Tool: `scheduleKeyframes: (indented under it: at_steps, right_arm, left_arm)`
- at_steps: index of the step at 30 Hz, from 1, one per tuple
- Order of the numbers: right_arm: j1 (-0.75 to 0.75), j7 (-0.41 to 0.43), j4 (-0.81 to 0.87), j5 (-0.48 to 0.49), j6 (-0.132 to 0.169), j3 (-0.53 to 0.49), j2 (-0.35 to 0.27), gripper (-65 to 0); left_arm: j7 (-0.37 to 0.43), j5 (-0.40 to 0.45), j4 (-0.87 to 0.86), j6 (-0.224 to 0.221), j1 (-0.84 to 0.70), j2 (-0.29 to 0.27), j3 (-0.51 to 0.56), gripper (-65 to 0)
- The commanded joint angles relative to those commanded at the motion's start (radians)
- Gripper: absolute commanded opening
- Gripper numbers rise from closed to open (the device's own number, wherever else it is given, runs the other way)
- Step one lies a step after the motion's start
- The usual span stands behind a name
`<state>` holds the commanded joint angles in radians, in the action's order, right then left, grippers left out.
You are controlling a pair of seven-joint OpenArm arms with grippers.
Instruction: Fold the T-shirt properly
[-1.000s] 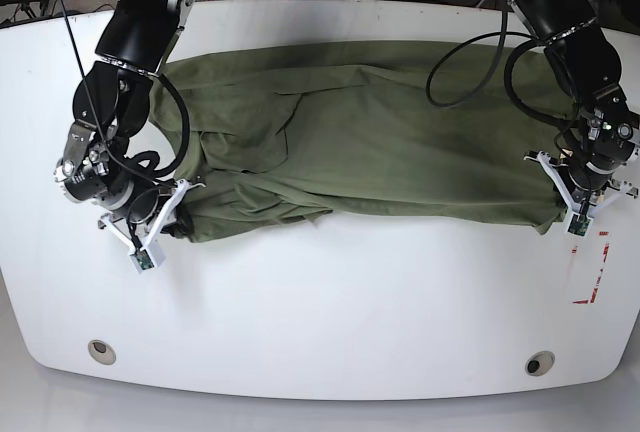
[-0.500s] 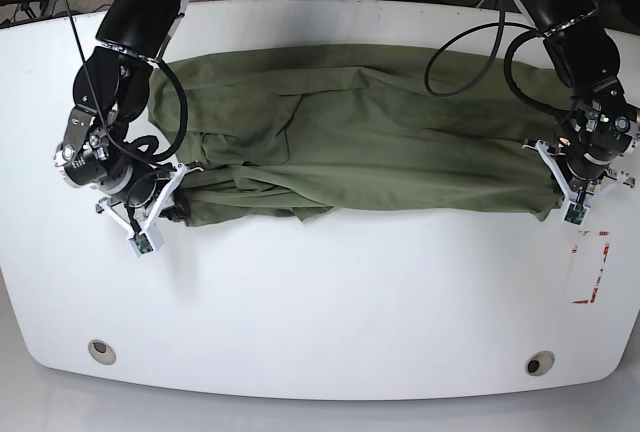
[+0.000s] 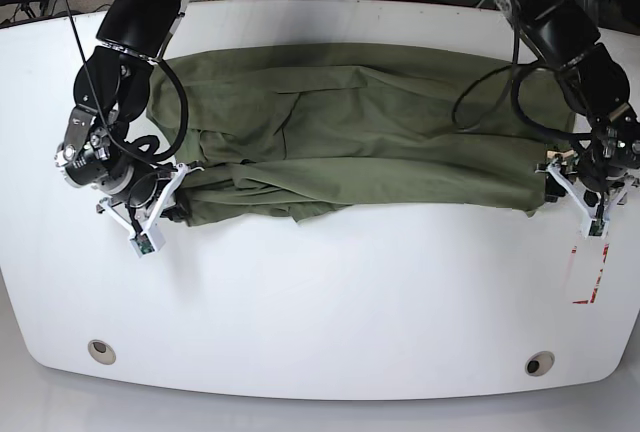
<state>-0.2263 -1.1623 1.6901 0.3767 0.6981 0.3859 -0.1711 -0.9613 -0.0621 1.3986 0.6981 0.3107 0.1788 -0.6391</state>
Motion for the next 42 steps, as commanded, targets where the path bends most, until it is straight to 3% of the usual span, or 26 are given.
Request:
scheduleKeyframes:
  at_steps: [11, 23, 32, 35, 37, 41, 42]
  right_arm:
    - [0.000, 0.002, -0.002, -0.002, 0.000, 0.000, 0.003, -65.0]
    - [0.002, 0.002, -0.002, -0.006, 0.000, 0.000, 0.003, -65.0]
    - [0.006, 0.003, -0.002, -0.003, 0.000, 0.002, 0.005, -65.0]
    - [0.006, 0.003, -0.002, -0.009, 0.000, 0.006, 0.014, -65.0]
    - [0.005, 0.009, -0.002, -0.009, 0.000, 0.003, 0.014, -65.0]
    - [0.008, 0.020, -0.002, -0.003, 0.000, 0.002, 0.014, -65.0]
    - [0.009, 0.020, -0.002, -0.002, 0.000, 0.002, 0.014, -65.0]
  left_arm:
    - [-0.069, -0.035, -0.218, 0.000, 0.130, 0.002, -0.046, -24.0]
    - [0.025, -0.055, -0.381, 0.000, 0.176, 0.017, -0.034, -23.6]
    - [0.020, -0.058, -0.456, 0.000, 0.193, 0.046, 0.117, -24.4]
    - [0.026, -0.058, -0.459, 0.000, 0.186, 0.066, 0.117, -30.7]
    - [0.029, -0.055, -0.459, 0.000, 0.186, 0.066, 0.117, -39.2]
    - [0.035, -0.054, -0.457, 0.000, 0.189, 0.069, 0.118, -63.5]
    - [0.035, -0.054, -0.457, 0.000, 0.189, 0.071, 0.118, -65.0]
